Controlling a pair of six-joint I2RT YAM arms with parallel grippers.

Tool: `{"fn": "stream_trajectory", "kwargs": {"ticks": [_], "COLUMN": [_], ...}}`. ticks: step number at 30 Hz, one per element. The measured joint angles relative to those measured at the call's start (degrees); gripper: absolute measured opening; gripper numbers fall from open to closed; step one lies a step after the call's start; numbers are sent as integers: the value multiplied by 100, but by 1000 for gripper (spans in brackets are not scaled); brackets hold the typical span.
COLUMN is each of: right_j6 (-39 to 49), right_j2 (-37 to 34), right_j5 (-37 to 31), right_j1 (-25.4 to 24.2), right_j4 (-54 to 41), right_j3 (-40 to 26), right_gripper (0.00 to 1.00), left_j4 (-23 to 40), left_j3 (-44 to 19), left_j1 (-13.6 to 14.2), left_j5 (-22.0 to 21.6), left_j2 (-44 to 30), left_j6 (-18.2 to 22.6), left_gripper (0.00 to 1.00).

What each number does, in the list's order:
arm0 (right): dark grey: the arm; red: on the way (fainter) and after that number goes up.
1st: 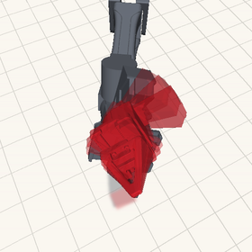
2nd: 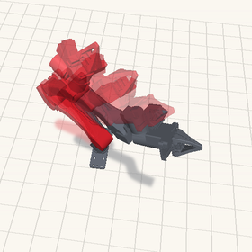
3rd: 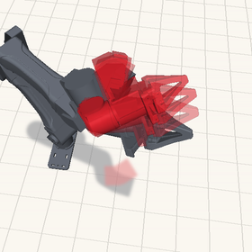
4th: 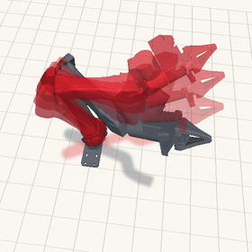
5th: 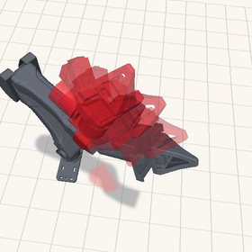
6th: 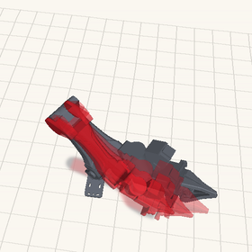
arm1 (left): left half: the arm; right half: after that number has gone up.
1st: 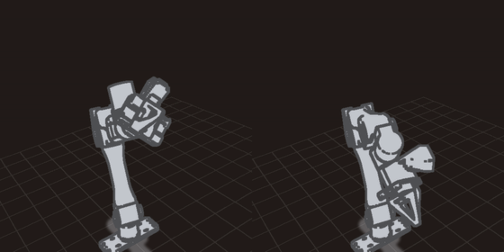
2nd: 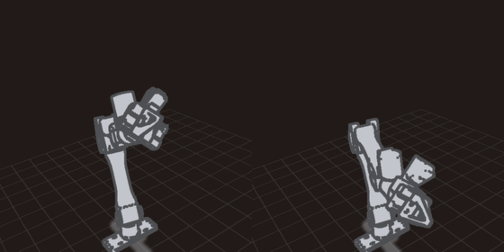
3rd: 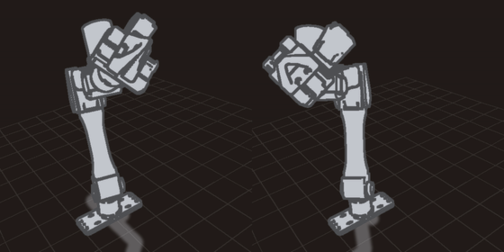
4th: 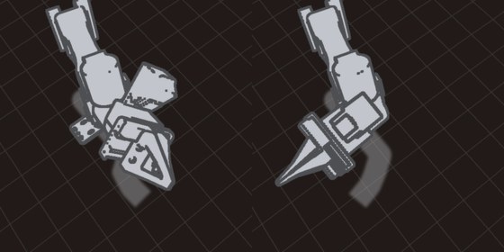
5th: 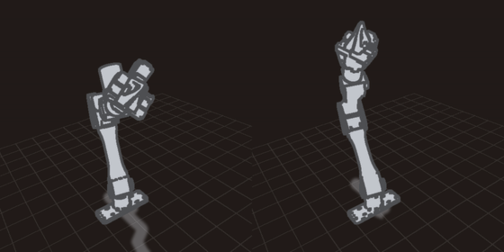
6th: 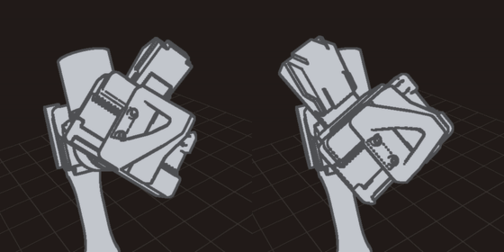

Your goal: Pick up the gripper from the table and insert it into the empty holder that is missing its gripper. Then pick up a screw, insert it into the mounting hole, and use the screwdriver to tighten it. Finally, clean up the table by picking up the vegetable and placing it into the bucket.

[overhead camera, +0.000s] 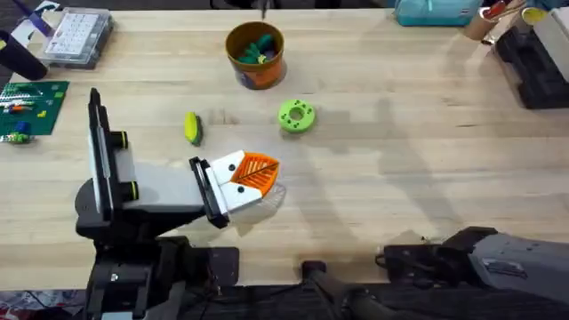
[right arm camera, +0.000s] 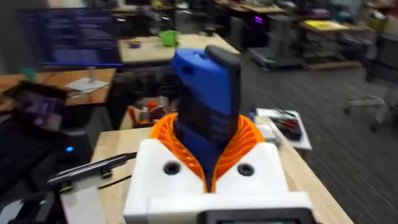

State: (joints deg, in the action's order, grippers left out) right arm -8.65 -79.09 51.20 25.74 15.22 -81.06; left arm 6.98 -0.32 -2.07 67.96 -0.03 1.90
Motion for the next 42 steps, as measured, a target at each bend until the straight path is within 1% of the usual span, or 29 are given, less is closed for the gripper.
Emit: {"fn": "stream_trajectory", "kwargs": {"ticks": [4, 7, 18, 25, 38, 42], "right_j6": [-259, -412, -464, -326, -174, -109], "right_j2": [0, 0, 0, 0, 0, 0], "right_j5": [381, 641, 1237, 1566, 1667, 1667], "right_j1": [128, 229, 786, 898, 899, 973], "right_j4": [716, 966, 1084, 1076, 1087, 1078], "right_j3": [487, 649, 776, 776, 776, 776], "right_gripper": [24, 24, 24, 24, 24, 24], "left_j4": [0, 0, 0, 0, 0, 0], "left_j3": [0, 0, 0, 0, 0, 0], "left_j1": [0, 0, 0, 0, 0, 0], "left_j5": [0, 0, 0, 0, -1, -1], "left_j2": [0, 0, 0, 0, 0, 0], "left_j6": [-1, 2, 2, 2, 2, 2], "left_gripper": [7, 7, 7, 7, 7, 7]}}
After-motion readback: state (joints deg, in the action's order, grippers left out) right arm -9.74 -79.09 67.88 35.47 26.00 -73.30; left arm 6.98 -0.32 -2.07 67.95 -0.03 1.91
